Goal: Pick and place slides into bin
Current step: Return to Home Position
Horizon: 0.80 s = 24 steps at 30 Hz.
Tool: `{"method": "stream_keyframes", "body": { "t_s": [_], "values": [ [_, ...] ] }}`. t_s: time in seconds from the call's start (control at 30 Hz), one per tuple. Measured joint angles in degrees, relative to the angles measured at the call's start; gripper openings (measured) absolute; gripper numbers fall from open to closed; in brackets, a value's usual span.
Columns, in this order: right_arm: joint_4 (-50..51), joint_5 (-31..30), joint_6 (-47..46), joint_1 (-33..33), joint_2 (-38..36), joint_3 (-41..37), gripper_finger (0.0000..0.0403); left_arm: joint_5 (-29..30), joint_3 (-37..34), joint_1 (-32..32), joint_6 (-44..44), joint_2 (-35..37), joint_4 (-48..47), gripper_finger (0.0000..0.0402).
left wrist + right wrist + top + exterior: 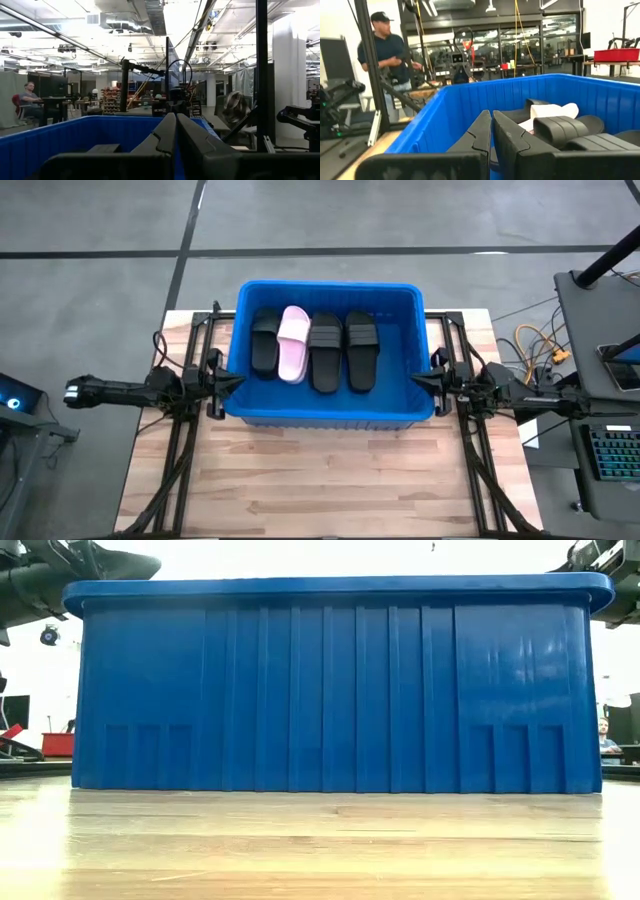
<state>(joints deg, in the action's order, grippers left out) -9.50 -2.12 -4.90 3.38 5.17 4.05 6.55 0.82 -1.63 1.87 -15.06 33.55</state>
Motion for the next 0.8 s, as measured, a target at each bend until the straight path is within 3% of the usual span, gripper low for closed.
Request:
{"method": "stream_keyframes", "body": {
  "t_s": [0.43,0.7,0.8],
  "values": [
    [-5.41,3.99,5.93,0.00,-4.99,-3.70,0.0008,0.18,-0.11,0.00,0.01,0.35,0.08,0.0000],
    [-5.31,3.76,4.32,0.00,-5.02,-3.64,0.0009,0.17,-0.13,0.00,0.02,0.23,0.27,0.0000],
    [-5.71,3.34,-0.31,0.02,-5.01,-3.59,0.0009,0.17,-0.15,0.00,0.00,0.20,0.33,0.0000]
  ]
}}
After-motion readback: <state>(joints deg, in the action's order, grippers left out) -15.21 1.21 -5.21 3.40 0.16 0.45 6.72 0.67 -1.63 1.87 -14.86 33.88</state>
